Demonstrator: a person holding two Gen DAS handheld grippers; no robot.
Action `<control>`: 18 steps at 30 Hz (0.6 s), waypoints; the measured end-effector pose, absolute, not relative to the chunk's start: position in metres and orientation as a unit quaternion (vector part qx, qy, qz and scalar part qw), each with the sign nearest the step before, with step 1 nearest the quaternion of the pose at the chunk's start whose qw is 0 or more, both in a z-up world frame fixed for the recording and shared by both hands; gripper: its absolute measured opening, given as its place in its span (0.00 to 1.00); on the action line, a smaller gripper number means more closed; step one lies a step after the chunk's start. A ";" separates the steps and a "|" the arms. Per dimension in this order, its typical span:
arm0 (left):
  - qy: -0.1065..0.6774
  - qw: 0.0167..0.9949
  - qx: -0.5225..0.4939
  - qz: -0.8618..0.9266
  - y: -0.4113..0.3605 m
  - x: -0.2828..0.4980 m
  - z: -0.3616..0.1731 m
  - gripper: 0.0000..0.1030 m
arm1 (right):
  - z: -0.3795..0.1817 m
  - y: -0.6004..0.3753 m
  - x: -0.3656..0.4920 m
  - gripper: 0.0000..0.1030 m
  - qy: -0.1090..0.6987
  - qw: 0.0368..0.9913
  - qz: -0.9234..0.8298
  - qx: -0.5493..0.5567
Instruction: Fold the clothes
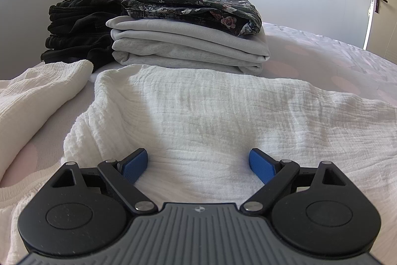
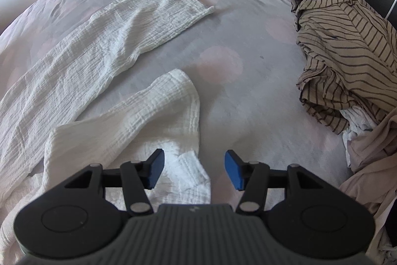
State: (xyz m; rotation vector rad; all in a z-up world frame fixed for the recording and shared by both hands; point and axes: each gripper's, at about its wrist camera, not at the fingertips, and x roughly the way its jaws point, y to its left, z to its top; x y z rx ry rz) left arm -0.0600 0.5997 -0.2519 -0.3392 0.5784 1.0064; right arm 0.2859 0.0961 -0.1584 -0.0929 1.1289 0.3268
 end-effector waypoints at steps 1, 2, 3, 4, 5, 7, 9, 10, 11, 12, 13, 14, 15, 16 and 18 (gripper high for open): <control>0.272 0.823 -0.159 0.473 0.600 -0.060 -0.252 1.00 | -0.159 0.097 0.286 0.57 0.532 0.831 0.155 -0.044; 0.272 0.823 -0.159 0.473 0.600 -0.060 -0.252 1.00 | -0.160 0.098 0.286 0.57 0.532 0.831 0.155 -0.043; 0.272 0.823 -0.159 0.473 0.600 -0.060 -0.252 1.00 | -0.161 0.099 0.286 0.57 0.531 0.832 0.156 -0.041; 0.272 0.823 -0.159 0.473 0.600 -0.060 -0.252 1.00 | -0.162 0.100 0.286 0.57 0.531 0.832 0.157 -0.039; 0.272 0.823 -0.159 0.473 0.600 -0.060 -0.252 1.00 | -0.163 0.101 0.286 0.57 0.530 0.832 0.157 -0.037; 0.272 0.823 -0.159 0.473 0.600 -0.060 -0.252 1.00 | -0.165 0.103 0.286 0.57 0.531 0.831 0.161 -0.034; 0.272 0.823 -0.160 0.473 0.600 -0.060 -0.252 1.00 | -0.166 0.103 0.287 0.57 0.533 0.829 0.166 -0.029; 0.272 0.823 -0.160 0.473 0.600 -0.060 -0.252 1.00 | -0.167 0.103 0.287 0.58 0.533 0.829 0.169 -0.027; 0.272 0.823 -0.160 0.473 0.600 -0.060 -0.252 1.00 | -0.167 0.103 0.287 0.58 0.532 0.829 0.171 -0.025; 0.272 0.823 -0.160 0.473 0.600 -0.060 -0.252 1.00 | -0.167 0.102 0.288 0.58 0.532 0.828 0.172 -0.022; 0.272 0.823 -0.160 0.473 0.600 -0.060 -0.252 1.00 | -0.168 0.101 0.288 0.58 0.533 0.828 0.174 -0.019; 0.272 0.823 -0.160 0.473 0.600 -0.060 -0.252 1.00 | -0.168 0.100 0.288 0.58 0.534 0.827 0.176 -0.016; 0.272 0.823 -0.160 0.473 0.600 -0.060 -0.252 1.00 | -0.169 0.100 0.288 0.58 0.534 0.826 0.180 -0.014; 0.272 0.823 -0.160 0.473 0.600 -0.060 -0.252 1.00 | -0.169 0.100 0.289 0.59 0.534 0.825 0.185 -0.014; 0.272 0.823 -0.160 0.473 0.600 -0.060 -0.252 1.00 | -0.172 0.100 0.289 0.60 0.537 0.820 0.197 -0.013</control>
